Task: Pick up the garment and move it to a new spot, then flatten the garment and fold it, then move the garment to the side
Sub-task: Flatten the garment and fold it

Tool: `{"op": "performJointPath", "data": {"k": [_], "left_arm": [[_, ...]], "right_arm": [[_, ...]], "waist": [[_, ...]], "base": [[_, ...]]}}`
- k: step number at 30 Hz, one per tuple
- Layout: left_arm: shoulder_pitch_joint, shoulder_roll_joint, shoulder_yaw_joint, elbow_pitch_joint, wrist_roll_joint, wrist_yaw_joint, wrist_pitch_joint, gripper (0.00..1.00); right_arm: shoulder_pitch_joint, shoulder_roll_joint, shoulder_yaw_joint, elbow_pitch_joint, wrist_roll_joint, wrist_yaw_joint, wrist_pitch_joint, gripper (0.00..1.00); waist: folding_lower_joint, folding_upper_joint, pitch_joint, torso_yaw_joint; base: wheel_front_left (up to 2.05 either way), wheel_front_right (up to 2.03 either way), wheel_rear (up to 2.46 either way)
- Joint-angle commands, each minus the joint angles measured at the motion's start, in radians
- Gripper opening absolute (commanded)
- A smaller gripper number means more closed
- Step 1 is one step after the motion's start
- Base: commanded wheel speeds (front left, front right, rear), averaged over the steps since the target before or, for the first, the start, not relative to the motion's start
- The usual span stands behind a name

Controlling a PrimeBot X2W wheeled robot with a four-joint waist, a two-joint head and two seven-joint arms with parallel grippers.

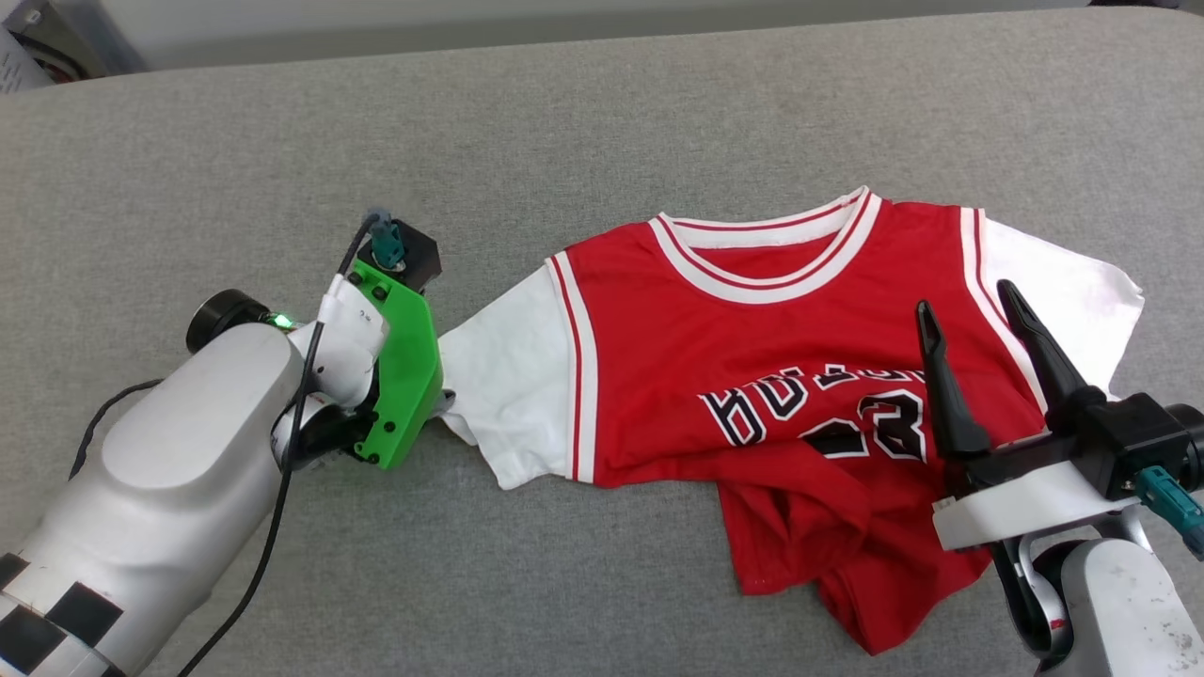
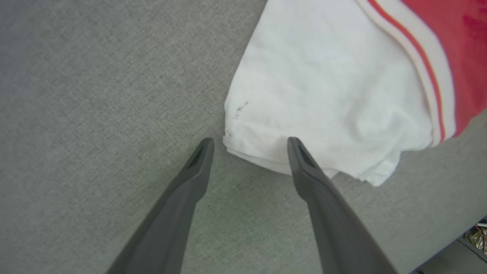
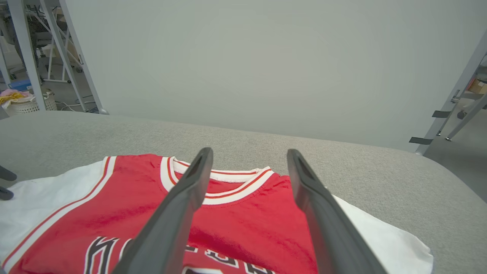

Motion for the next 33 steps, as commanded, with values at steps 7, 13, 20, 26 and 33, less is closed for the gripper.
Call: {"op": "performJointPath", "data": {"k": [7, 13, 20, 26, 33], "left_arm": [[-0.013, -0.008, -0.152, 0.111, -0.047, -0.003, -0.015, 1.0], [-0.025, -0.005, -0.234, 0.12, -0.097, -0.003, -0.077, 0.0], [-0.064, 0.034, -0.242, 0.114, -0.086, -0.003, -0.314, 0.0], [-0.038, 0.091, -0.163, 0.083, -0.108, 0.013, -0.514, 0.0], [-0.011, 0.183, -0.099, 0.017, -0.122, 0.067, -0.607, 0.0]], "right_arm": [[-0.039, 0.002, 0.014, 0.028, 0.0, 0.0, -0.006, 1.0], [-0.045, -0.005, 0.0, 0.037, 0.001, 0.0, -0.01, 1.0], [-0.067, -0.046, -0.045, 0.023, -0.001, 0.0, -0.003, 1.0], [-0.136, -0.141, -0.099, 0.019, 0.044, 0.0, 0.062, 1.0], [-0.226, -0.277, -0.134, 0.032, 0.112, 0.0, 0.187, 1.0]], "waist": [[0.0, 0.0, 0.046, -0.038], [0.0, 0.0, 0.045, -0.034], [0.0, 0.0, 0.008, -0.022], [0.0, 0.0, -0.018, -0.005], [0.0, 0.0, -0.015, 0.04]], "base": [[0.0, 0.0, 0.0], [0.0, 0.0, 0.0], [0.0, 0.0, 0.0], [0.0, 0.0, 0.0], [0.0, 0.0, 0.0]]}}
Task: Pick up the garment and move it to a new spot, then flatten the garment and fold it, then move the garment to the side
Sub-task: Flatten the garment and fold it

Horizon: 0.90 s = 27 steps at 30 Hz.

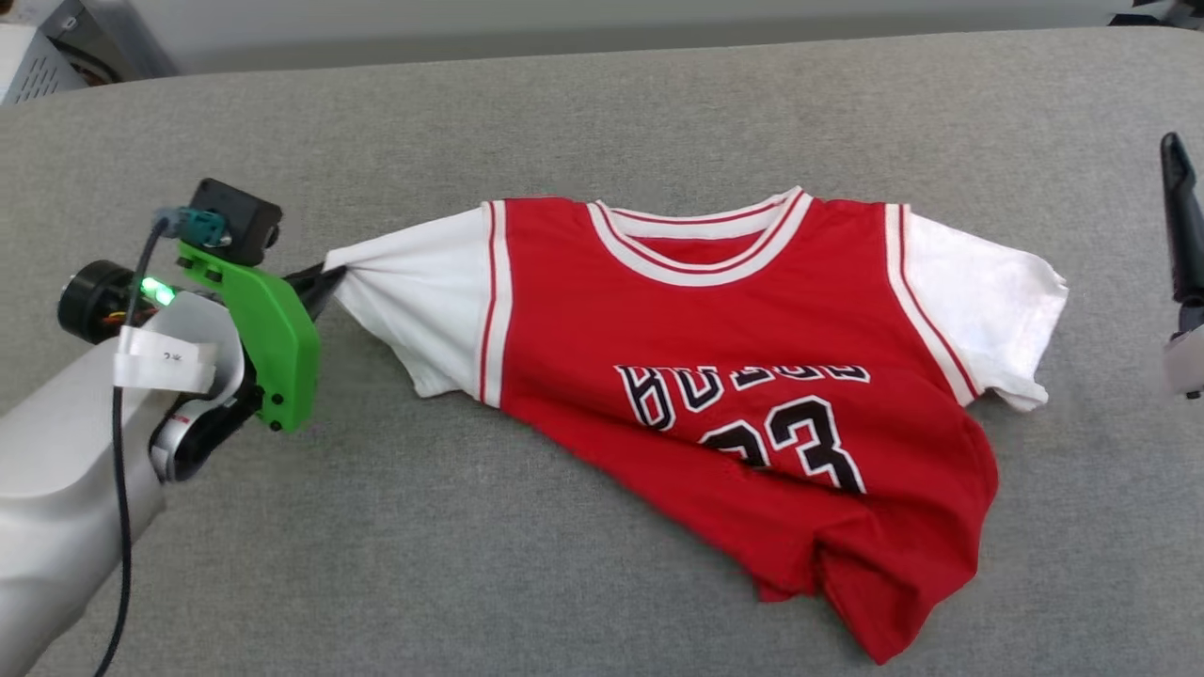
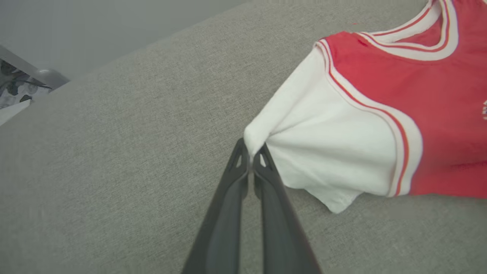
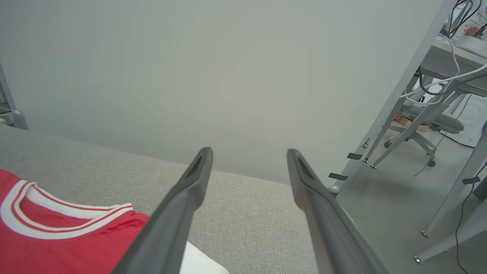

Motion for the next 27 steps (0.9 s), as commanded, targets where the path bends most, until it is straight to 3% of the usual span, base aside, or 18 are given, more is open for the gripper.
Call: {"op": "performJointPath", "data": {"k": [1, 8, 13, 17, 22, 27], "left_arm": [[0.016, 0.024, 0.008, -0.015, -0.007, 0.016, -0.008, 0.0], [0.036, 0.075, 0.029, -0.11, -0.011, 0.07, -0.019, 0.0], [0.038, 0.081, 0.03, -0.171, -0.001, 0.105, -0.02, 0.0], [0.025, 0.077, 0.03, -0.21, 0.017, 0.127, -0.02, 0.0], [0.003, 0.075, 0.031, -0.254, 0.04, 0.148, -0.021, 0.0], [-0.015, 0.08, 0.034, -0.289, 0.056, 0.161, -0.021, 0.0]], "right_arm": [[-0.022, -0.025, 0.006, 0.011, 0.025, 0.0, 0.031, 1.0], [-0.114, -0.205, 0.147, 0.052, 0.215, 0.0, 0.275, 1.0], [-0.197, -0.324, 0.291, 0.096, 0.453, 0.0, 0.615, 1.0], [-0.259, -0.397, 0.388, 0.112, 0.545, 0.0, 0.792, 1.0], [-0.323, -0.409, 0.473, 0.172, 0.563, 0.0, 0.86, 1.0], [-0.364, -0.388, 0.538, 0.258, 0.552, 0.0, 0.848, 1.0]], "waist": [[0.0, 0.0, 0.006, 0.021], [0.0, 0.0, 0.044, 0.061], [0.0, 0.0, 0.079, 0.085], [0.0, 0.0, 0.117, 0.104], [0.0, 0.0, 0.162, 0.122], [0.0, 0.0, 0.202, 0.134]], "base": [[0.0, 0.0, 0.0], [0.0, 0.0, 0.0], [0.0, 0.0, 0.0], [0.0, 0.0, 0.0], [0.0, 0.0, 0.0], [0.0, 0.0, 0.0]]}}
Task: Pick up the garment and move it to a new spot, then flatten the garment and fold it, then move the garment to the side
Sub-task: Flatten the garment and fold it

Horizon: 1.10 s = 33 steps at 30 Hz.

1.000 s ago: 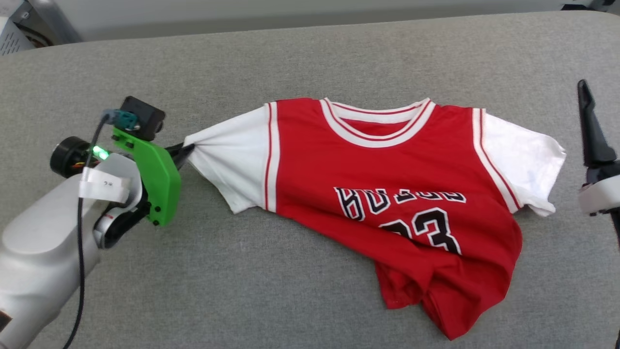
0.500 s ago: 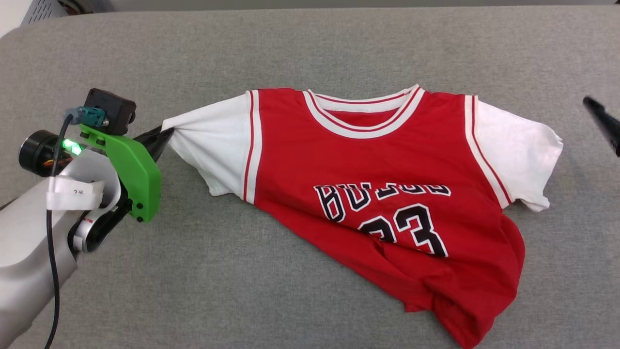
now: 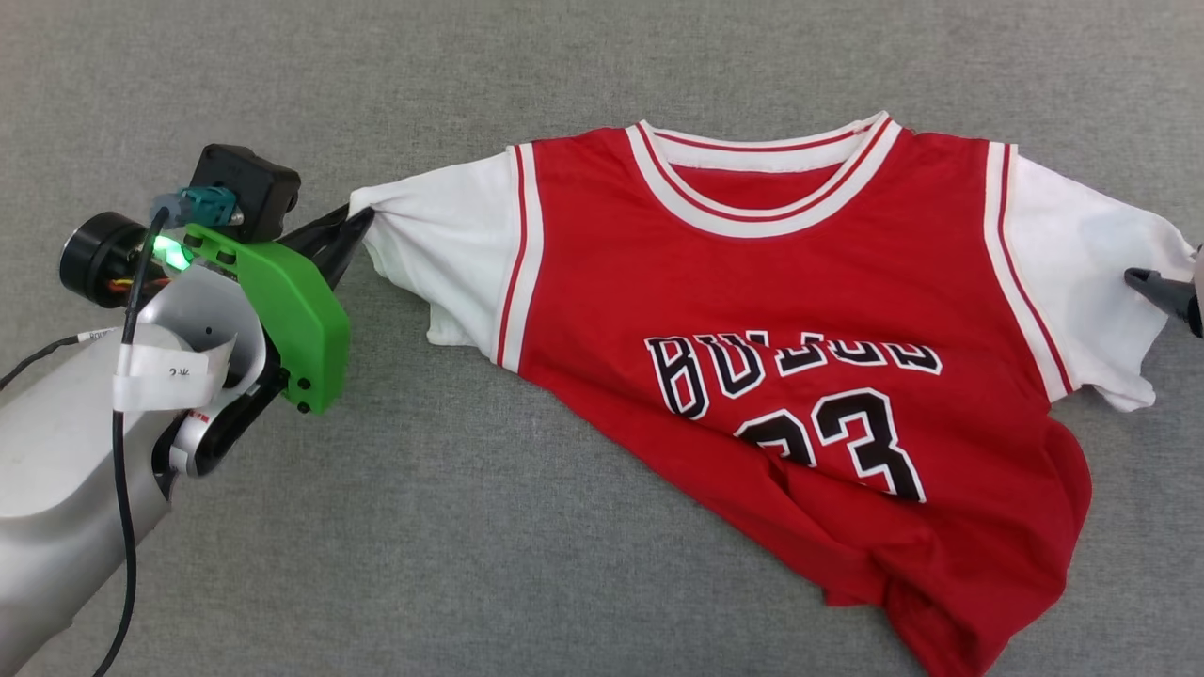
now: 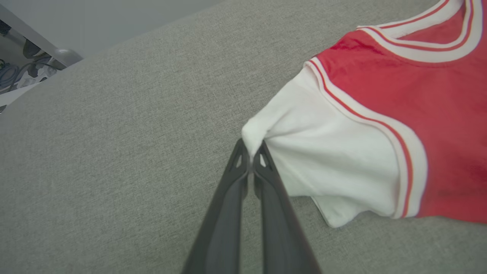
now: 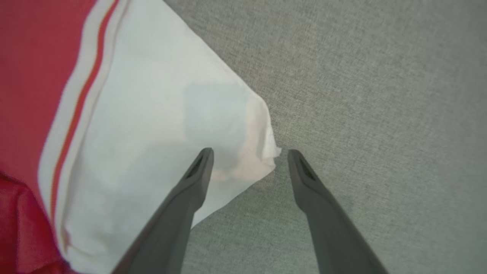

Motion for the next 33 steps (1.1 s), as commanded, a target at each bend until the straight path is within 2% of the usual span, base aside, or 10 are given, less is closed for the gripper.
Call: {"op": "performJointPath", "data": {"k": [1, 6, 11, 12, 16, 20, 25, 29, 33], "left_arm": [[-0.017, 0.005, 0.004, -0.007, 0.01, 0.012, -0.006, 0.0], [-0.021, 0.008, 0.008, -0.021, 0.012, 0.022, -0.009, 0.0], [-0.019, 0.007, 0.009, -0.018, 0.008, 0.022, -0.014, 0.0], [-0.018, 0.006, 0.008, -0.016, 0.008, 0.022, -0.014, 0.0], [-0.008, 0.001, 0.004, -0.004, 0.008, 0.019, -0.028, 0.0], [-0.006, -0.005, 0.008, 0.0, 0.015, 0.018, -0.058, 0.0], [-0.014, 0.006, 0.029, -0.026, 0.047, 0.038, -0.128, 0.0], [-0.023, 0.023, 0.048, -0.073, 0.075, 0.065, -0.173, 0.0], [-0.047, 0.035, 0.07, -0.133, 0.105, 0.094, -0.203, 0.0]], "right_arm": [[-0.018, 0.013, 0.02, 0.026, -0.006, -0.001, -0.012, 1.0], [-0.023, 0.054, 0.113, 0.116, -0.015, -0.001, -0.054, 1.0], [-0.029, 0.061, 0.208, 0.162, -0.003, -0.001, -0.101, 1.0], [-0.033, 0.061, 0.219, 0.164, 0.0, -0.001, -0.115, 0.0], [-0.061, 0.056, 0.238, 0.162, 0.024, -0.001, -0.224, 0.0], [-0.079, 0.035, 0.231, 0.156, 0.018, -0.001, -0.377, 0.0], [-0.073, 0.019, 0.17, 0.147, -0.014, -0.001, -0.572, 0.0], [-0.052, 0.011, 0.11, 0.107, -0.042, -0.001, -0.662, 0.0], [-0.034, -0.001, 0.029, 0.042, -0.076, -0.001, -0.704, 0.0]], "waist": [[0.0, 0.0, 0.032, 0.016], [0.0, 0.0, 0.051, 0.017], [0.0, 0.0, 0.047, 0.012], [0.0, 0.0, 0.043, 0.01], [0.0, 0.0, 0.015, -0.003], [0.0, 0.0, -0.027, -0.01], [0.0, 0.0, -0.092, -0.023], [0.0, 0.0, -0.143, -0.035], [0.0, 0.0, -0.183, -0.045]], "base": [[0.0, 0.0, 0.0], [0.0, 0.0, 0.0], [0.0, 0.0, 0.0], [0.0, 0.0, 0.0], [0.0, 0.0, 0.0], [0.0, 0.0, 0.0], [0.0, 0.0, 0.0], [0.0, 0.0, 0.0], [0.0, 0.0, 0.0]]}}
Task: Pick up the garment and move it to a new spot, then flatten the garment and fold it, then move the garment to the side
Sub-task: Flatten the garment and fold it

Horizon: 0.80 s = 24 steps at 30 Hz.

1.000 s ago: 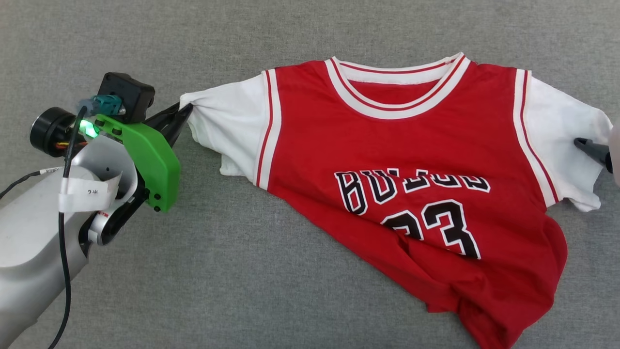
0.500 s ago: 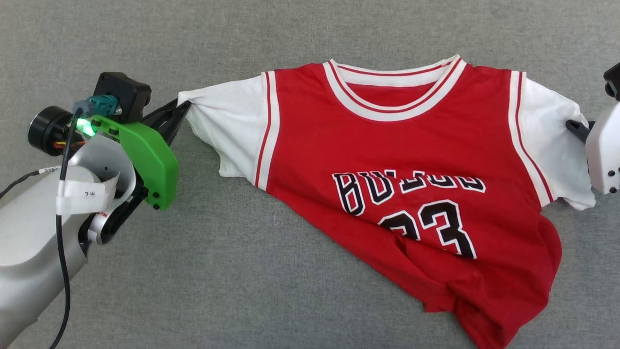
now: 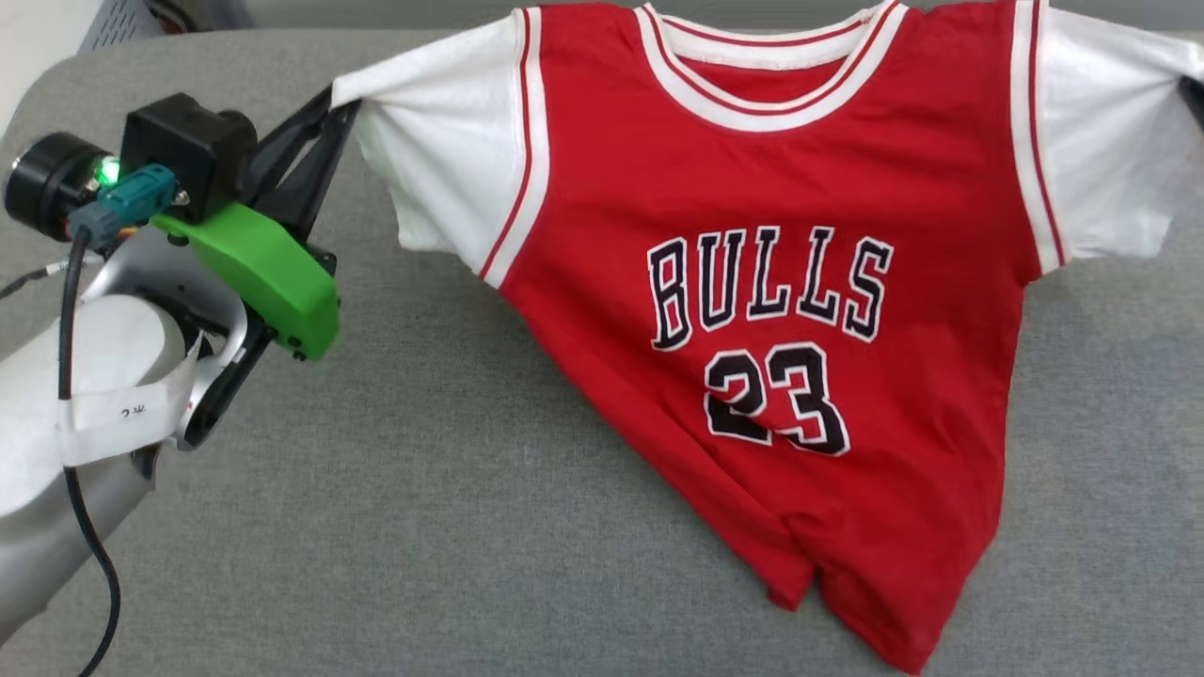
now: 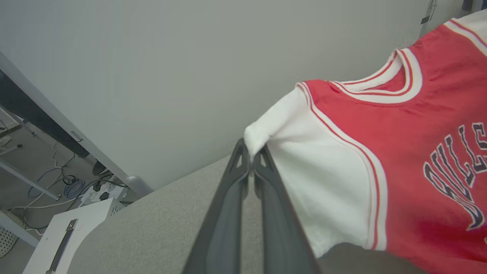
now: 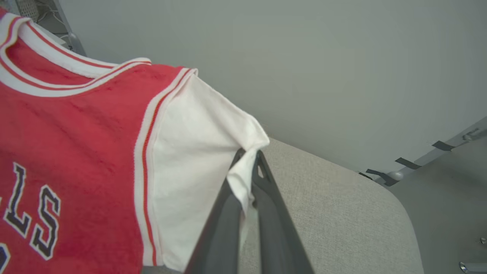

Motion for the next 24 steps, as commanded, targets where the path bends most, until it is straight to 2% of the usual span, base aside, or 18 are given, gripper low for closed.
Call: {"op": "performJointPath", "data": {"k": [1, 7, 11, 18, 24], "left_arm": [[-0.034, 0.01, 0.013, -0.021, 0.019, 0.014, -0.012, 0.0], [-0.104, 0.014, 0.05, -0.098, 0.05, 0.044, -0.021, 0.0], [-0.166, 0.009, 0.071, -0.112, 0.065, 0.043, -0.011, 0.0], [-0.308, -0.044, 0.09, -0.071, 0.07, 0.0, 0.029, 0.0], [-0.47, -0.096, 0.134, 0.03, 0.071, -0.041, 0.033, 0.0]], "right_arm": [[0.012, -0.007, -0.039, -0.027, -0.018, -0.001, -0.017, 0.0], [0.031, 0.014, -0.203, -0.146, -0.081, -0.001, -0.011, 0.0], [0.033, 0.045, -0.297, -0.234, -0.114, -0.001, 0.03, 0.0], [-0.05, 0.083, -0.376, -0.31, -0.16, -0.001, 0.116, 0.0], [-0.238, 0.113, -0.365, -0.248, -0.211, -0.001, 0.15, 0.0]], "waist": [[-0.0001, 0.0, -0.048, -0.02], [-0.0001, 0.0, -0.088, -0.031], [-0.0001, 0.0, -0.097, -0.036], [-0.0001, 0.0, -0.057, -0.035], [-0.0001, 0.0, 0.031, -0.045]], "base": [[0.0, 0.0, 0.0], [0.0, 0.0, 0.0], [0.0, 0.0, 0.0], [0.0, 0.0, 0.0], [0.0, 0.0, 0.0]]}}
